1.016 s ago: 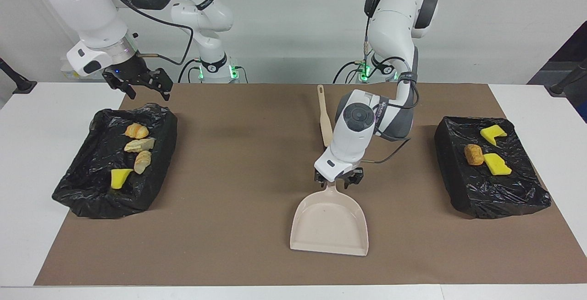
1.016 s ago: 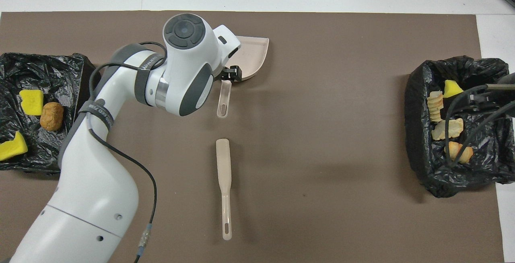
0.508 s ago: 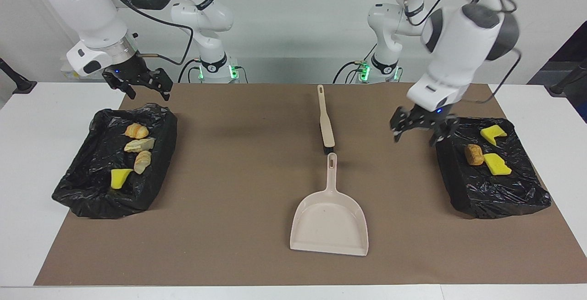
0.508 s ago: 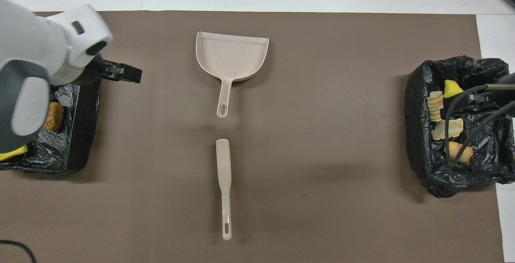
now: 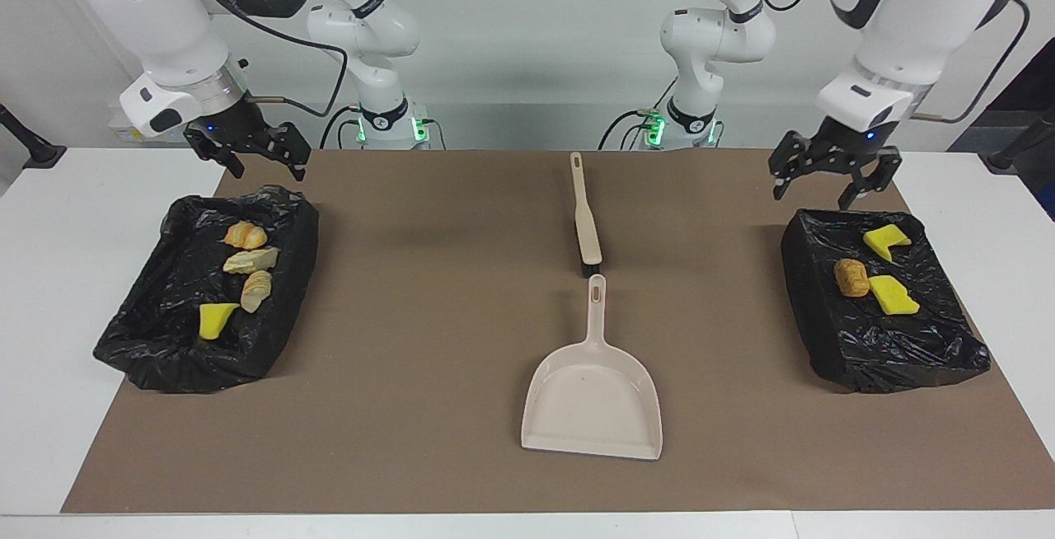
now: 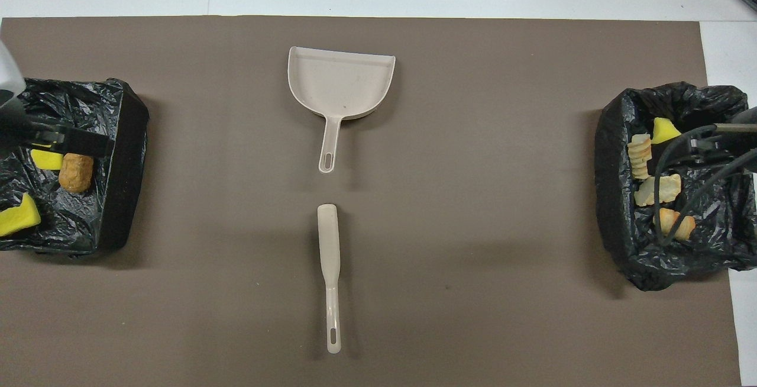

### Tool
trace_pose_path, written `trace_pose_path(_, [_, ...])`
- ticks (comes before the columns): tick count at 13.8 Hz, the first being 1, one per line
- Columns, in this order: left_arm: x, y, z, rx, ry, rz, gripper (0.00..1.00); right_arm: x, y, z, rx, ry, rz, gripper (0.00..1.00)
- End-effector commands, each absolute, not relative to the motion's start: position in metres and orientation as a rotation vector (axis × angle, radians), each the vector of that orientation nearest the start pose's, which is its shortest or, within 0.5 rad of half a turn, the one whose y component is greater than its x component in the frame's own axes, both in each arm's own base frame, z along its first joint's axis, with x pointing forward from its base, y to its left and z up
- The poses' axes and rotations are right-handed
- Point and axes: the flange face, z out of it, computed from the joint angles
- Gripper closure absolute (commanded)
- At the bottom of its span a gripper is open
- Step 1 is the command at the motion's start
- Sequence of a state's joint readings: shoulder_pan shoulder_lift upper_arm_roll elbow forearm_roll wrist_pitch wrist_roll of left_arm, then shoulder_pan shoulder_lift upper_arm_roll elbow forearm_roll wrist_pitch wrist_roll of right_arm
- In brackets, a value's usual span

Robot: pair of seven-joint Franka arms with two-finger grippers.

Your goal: Sweep and dump trash in bin

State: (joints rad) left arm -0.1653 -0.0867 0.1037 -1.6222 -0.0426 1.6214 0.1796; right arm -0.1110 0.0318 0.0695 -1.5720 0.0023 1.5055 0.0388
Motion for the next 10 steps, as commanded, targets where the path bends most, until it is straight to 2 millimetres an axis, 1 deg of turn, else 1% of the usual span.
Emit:
trace_pose_path(1, [0.517, -0.015, 0.675, -3.139, 0.357, -0.087, 0.0, 0.554, -0.022, 0.604, -3.107, 0.149, 0.162, 0.0])
trace_pose_path(3, [0.528, -0.014, 0.679, -3.098, 0.368, -0.035, 0.0, 0.554, -0.021, 0.604, -3.109, 0.145, 0.16, 0.0])
trace_pose_path(4, [0.531, -0.013, 0.683, -3.097, 0.363, -0.044, 0.0, 0.554, -0.022, 0.604, -3.108, 0.147, 0.162, 0.0])
trace_pose_path(5, [0.534, -0.013, 0.682, -3.096, 0.363, -0.045, 0.0, 0.554, -0.022, 0.604, -3.107, 0.147, 0.162, 0.0])
trace_pose_path(10, [0.534, -0.014, 0.684, -3.094, 0.363, -0.085, 0.0, 0.554, -0.022, 0.604, -3.109, 0.147, 0.162, 0.0])
